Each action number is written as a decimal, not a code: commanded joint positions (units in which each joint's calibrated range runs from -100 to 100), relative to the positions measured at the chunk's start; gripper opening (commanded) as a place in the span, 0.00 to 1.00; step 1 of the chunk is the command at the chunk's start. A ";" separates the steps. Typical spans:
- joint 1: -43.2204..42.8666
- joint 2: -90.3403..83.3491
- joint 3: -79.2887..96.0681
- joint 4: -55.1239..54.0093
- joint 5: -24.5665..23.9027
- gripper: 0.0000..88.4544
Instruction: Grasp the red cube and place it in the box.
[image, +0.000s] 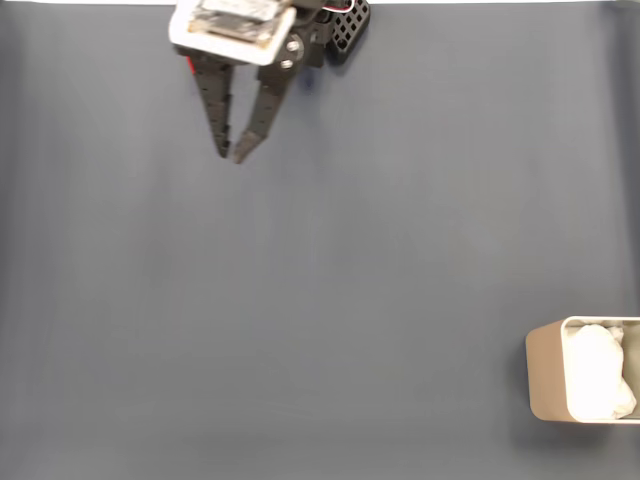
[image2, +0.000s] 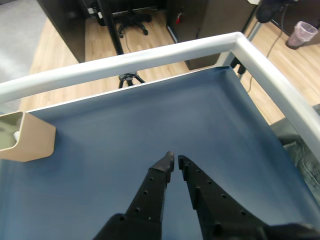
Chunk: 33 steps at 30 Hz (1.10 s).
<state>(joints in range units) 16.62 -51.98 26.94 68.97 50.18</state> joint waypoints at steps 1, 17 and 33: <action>4.55 0.33 -2.31 0.45 -0.24 0.00; 26.28 2.41 -2.40 1.60 -0.63 0.00; 43.54 4.84 -2.13 5.04 0.44 0.00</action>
<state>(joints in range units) 57.49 -47.29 26.94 73.35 50.04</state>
